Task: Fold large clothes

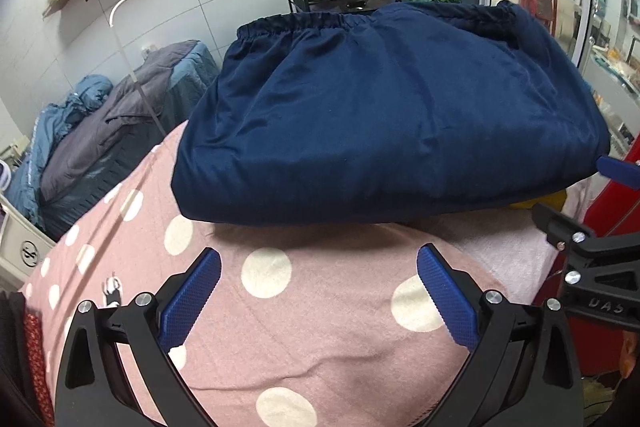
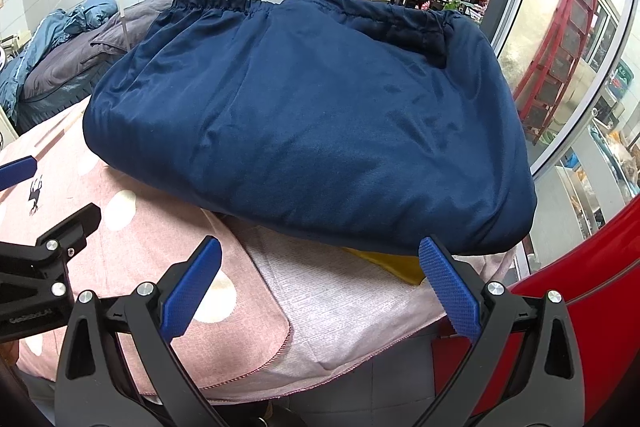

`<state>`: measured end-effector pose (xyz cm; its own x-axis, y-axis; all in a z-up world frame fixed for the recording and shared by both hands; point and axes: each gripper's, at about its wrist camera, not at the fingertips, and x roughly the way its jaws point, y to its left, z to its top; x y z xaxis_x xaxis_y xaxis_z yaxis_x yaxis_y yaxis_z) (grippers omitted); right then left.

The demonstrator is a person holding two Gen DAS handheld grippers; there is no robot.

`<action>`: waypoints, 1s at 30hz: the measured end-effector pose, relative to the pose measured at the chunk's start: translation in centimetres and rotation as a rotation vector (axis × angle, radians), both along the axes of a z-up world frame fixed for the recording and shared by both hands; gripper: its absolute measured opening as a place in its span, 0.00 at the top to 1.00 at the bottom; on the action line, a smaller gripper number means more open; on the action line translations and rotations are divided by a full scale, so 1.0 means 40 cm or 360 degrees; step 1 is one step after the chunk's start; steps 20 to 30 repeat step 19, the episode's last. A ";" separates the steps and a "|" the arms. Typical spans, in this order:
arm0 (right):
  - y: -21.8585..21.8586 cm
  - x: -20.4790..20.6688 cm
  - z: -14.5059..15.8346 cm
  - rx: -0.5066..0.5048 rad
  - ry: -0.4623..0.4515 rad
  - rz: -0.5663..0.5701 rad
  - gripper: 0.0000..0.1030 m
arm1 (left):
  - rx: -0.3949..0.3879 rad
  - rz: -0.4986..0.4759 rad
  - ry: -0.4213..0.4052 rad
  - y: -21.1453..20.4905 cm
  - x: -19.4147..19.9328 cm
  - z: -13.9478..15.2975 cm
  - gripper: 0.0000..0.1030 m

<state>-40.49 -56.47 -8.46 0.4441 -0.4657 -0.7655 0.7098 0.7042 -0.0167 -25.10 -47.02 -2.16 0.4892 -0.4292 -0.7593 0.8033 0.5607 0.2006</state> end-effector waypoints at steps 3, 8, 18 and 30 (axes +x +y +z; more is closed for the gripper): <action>0.001 -0.001 0.002 -0.0009 -0.0003 -0.0005 0.05 | 0.0020 0.0003 -0.0037 -0.001 -0.006 -0.004 0.06; 0.005 0.000 0.004 -0.0016 -0.0012 -0.0003 0.05 | 0.0006 0.0034 -0.0003 0.006 -0.001 -0.004 0.06; 0.008 -0.011 0.014 -0.0023 -0.0052 -0.0030 0.05 | 0.0046 0.0077 -0.0010 0.018 0.001 -0.011 0.06; 0.009 -0.011 0.014 -0.0024 -0.0052 -0.0030 0.05 | 0.0044 0.0080 -0.0006 0.019 0.002 -0.010 0.06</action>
